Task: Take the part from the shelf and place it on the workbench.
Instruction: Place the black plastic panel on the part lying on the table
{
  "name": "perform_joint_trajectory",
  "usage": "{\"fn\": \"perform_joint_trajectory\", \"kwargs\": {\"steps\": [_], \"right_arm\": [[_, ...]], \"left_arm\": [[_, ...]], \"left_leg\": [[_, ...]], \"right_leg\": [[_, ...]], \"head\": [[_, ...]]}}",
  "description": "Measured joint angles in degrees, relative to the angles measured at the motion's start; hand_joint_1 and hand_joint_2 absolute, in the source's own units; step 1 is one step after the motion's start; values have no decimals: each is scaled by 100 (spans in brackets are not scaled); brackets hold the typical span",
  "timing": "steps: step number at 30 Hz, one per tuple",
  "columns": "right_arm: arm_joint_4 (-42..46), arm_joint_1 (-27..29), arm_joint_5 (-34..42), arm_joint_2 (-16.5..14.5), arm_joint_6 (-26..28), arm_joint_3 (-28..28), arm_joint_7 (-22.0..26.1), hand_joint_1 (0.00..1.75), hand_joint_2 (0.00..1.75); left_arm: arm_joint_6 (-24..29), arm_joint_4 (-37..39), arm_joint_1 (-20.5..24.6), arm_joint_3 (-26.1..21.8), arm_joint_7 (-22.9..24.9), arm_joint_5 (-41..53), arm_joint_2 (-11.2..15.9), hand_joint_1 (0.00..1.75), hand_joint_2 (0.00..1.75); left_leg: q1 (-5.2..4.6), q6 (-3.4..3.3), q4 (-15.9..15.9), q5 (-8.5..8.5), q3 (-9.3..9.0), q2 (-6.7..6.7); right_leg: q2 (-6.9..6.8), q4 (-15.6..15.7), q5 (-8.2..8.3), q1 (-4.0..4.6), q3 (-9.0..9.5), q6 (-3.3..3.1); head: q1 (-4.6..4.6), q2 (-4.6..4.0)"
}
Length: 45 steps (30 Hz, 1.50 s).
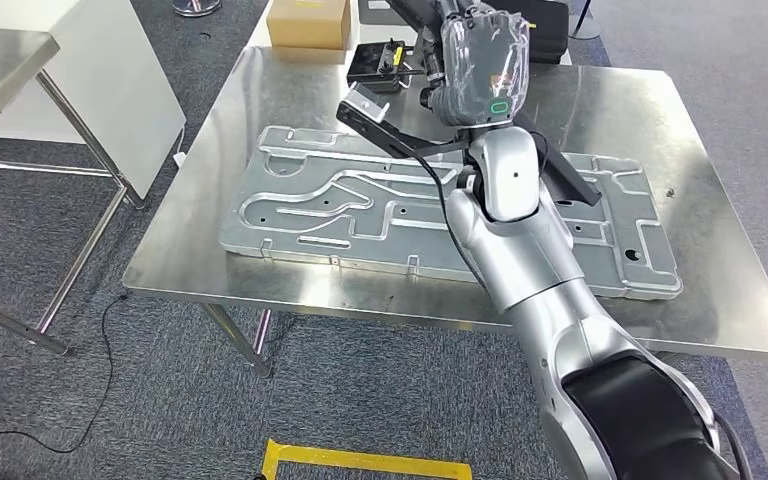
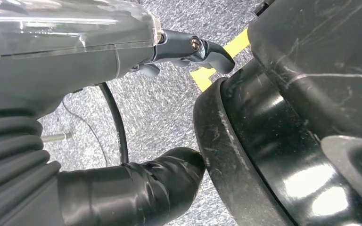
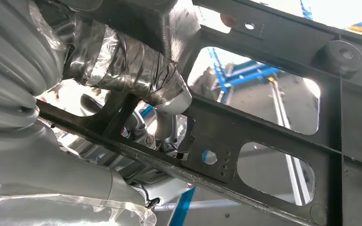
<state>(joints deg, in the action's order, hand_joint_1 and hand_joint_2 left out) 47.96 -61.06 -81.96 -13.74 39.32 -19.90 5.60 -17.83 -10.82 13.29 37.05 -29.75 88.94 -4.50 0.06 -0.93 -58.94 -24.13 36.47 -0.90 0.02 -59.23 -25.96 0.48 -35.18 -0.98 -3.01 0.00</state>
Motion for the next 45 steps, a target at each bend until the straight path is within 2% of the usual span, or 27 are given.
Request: {"fn": "perform_joint_trajectory", "kwargs": {"steps": [7, 13, 18, 28, 37, 45], "right_arm": [[-523, -62, -238, 6, 2, -127, -285, 175, 175], [-1155, -127, -696, 15, 2, -362, -758, 175, 175], [-1490, -121, -726, 37, 2, -621, -1089, 175, 175], [-1736, -91, -756, 80, 5, -961, -1213, 175, 175], [-1657, 155, -770, 77, 8, -1356, -1240, 175, 175], [-1672, 347, -776, -95, 9, -2036, -1281, 175, 175]], "left_arm": [[-11, 0, 13, 53, -3, 0, 0, 0, 0], [-7, 0, 59, 234, -24, -2, -12, 0, 0], [-13, 0, 100, 376, -30, -4, -33, 0, 0], [-51, 0, 129, 490, -28, -7, -49, 0, 0], [-126, 0, 152, 551, -25, -9, -65, 0, 0], [-162, 0, 167, 585, -35, -5, -77, 0, 0]], "left_leg": [[0, 0, 0, 0, 0, 0], [0, 0, 0, 0, 0, 0], [0, 0, 0, 0, 0, 1], [0, 0, 0, 0, 0, 1], [0, 0, 0, 0, 1, 2], [1, 0, 0, 0, 0, 3]], "right_leg": [[0, 0, 0, -1, -1, 0], [0, 0, 0, -1, -1, 0], [0, 0, 0, -1, -2, 0], [0, 0, 0, -1, -3, 0], [0, 0, 0, 0, -3, 0], [1, 0, -1, 0, -4, -1]], "head": [[1, 0], [1, 0], [0, 0], [1, 0], [0, 0], [0, 0]]}}
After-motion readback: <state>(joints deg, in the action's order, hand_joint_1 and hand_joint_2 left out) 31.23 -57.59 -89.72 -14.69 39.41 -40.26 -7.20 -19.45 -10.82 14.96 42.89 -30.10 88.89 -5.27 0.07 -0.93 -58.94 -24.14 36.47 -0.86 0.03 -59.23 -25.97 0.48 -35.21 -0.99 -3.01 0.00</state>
